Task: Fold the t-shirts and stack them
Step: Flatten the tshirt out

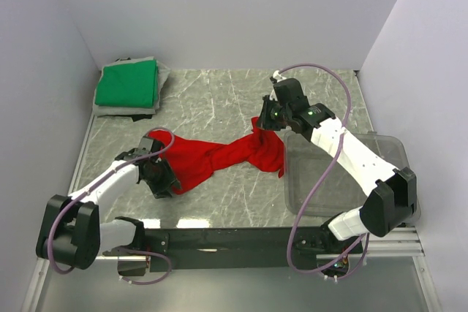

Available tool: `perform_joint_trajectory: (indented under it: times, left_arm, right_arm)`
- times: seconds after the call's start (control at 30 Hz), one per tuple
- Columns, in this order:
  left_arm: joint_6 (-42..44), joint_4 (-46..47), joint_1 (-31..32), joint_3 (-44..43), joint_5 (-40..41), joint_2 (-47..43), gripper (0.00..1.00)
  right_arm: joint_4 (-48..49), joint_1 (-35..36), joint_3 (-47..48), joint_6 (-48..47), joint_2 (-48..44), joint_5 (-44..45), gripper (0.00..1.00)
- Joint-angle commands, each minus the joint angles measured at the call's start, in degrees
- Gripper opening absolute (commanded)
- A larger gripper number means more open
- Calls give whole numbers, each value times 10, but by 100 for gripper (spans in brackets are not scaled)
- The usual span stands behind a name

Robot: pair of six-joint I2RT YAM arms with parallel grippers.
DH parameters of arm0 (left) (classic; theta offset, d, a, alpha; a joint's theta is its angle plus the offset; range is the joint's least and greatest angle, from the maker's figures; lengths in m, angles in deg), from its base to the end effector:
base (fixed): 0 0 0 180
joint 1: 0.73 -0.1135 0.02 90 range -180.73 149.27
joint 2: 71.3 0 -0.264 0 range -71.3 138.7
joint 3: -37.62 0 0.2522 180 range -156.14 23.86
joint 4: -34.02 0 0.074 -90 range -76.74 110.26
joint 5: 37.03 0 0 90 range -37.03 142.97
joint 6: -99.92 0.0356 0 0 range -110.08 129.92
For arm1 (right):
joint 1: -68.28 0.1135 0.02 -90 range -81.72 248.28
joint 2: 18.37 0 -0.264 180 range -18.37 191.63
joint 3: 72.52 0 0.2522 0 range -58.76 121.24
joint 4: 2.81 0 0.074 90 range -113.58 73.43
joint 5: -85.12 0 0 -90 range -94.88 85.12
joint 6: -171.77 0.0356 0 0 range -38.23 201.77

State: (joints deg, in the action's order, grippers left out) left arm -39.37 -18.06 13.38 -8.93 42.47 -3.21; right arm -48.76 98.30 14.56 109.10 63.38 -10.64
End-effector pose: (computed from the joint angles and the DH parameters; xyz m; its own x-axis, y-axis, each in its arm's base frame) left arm 0.1796 -0.0518 0.1613 -0.8264 -0.5608 -0.0514 -0.5165 0.7911 -0.3278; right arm 0.2721 0.1613 0.3270 -0.7596 0.0887 -0.6443 -0.2420 0.8810 0.4065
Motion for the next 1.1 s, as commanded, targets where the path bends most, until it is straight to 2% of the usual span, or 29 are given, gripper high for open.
perform_joint_trajectory:
  times: [0.0,0.27,0.37,0.47,0.5,0.57,0.6,0.63,0.77,0.8,0.87,0.9,0.93,0.97,1.07]
  left_arm:
    - [-12,19,7,-16,28,8,52]
    - [-13,52,22,-8,37,36,50]
    - [-14,59,28,-8,36,49,46]
    - [-15,63,29,-9,31,56,36]
    - [-16,64,29,-10,29,56,28]
    - [-17,62,29,-13,29,56,18]
    - [-16,59,29,-17,31,55,7]
    - [-16,52,29,-22,32,54,3]
    - [-12,18,23,-75,43,42,0]
    - [-7,8,16,-117,46,42,0]
    - [10,-22,-28,-170,48,43,0]
    - [17,-31,-52,-230,44,43,0]
    - [30,-40,-106,-263,35,44,0]
    - [34,-53,-134,-330,29,47,0]
    - [38,-62,-236,-427,-8,54,0]
  right_arm:
    - [3,1,34,-11,2,-8,0]
    - [1,1,34,-17,5,-12,0]
    - [-2,1,35,-20,5,-11,0]
    - [-4,2,37,-24,5,-9,0]
    - [-5,1,37,-25,4,-9,0]
    - [-7,2,40,-26,5,-8,0]
    - [-10,2,43,-29,7,-8,0]
    - [-12,1,46,-30,9,-8,0]
    - [-18,2,63,-40,16,-8,0]
    - [-21,1,69,-47,21,-8,0]
    - [-31,2,100,-56,31,-8,0]
    - [-35,2,129,-67,44,-8,0]
    - [-39,2,146,-72,50,-6,0]
    - [-49,2,163,-77,63,-4,0]
    - [-67,2,239,-95,77,3,0]
